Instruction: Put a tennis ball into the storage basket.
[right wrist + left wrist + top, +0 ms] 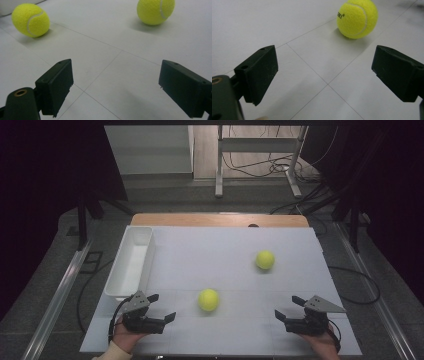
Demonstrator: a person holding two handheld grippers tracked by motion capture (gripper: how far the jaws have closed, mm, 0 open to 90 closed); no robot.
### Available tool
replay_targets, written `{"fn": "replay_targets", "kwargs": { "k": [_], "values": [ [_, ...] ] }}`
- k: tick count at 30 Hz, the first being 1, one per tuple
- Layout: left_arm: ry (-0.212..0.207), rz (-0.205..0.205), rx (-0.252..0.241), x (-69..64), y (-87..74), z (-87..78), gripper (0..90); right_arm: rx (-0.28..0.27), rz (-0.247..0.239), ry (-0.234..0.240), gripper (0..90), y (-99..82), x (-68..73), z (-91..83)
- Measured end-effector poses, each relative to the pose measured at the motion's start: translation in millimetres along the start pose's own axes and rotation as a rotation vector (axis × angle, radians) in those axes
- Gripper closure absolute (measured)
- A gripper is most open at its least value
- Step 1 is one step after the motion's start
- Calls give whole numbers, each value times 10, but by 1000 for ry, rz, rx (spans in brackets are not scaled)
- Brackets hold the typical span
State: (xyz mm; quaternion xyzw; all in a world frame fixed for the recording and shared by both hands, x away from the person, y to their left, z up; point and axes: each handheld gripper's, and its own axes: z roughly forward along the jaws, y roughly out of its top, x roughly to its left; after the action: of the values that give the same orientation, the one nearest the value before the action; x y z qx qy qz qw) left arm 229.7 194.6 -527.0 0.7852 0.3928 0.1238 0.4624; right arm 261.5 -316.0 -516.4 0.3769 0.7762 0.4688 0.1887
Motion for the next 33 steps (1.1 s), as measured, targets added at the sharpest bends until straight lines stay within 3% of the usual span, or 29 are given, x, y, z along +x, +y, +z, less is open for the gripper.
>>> {"fn": "replay_targets", "kwargs": {
  "k": [22,33],
  "values": [
    [-17,-3,-3,23,9,27,78,16,-32,38,136,4,77,35],
    [-6,-16,3,12,24,42,78,18,-26,39,137,2,71,43]
  ]
}}
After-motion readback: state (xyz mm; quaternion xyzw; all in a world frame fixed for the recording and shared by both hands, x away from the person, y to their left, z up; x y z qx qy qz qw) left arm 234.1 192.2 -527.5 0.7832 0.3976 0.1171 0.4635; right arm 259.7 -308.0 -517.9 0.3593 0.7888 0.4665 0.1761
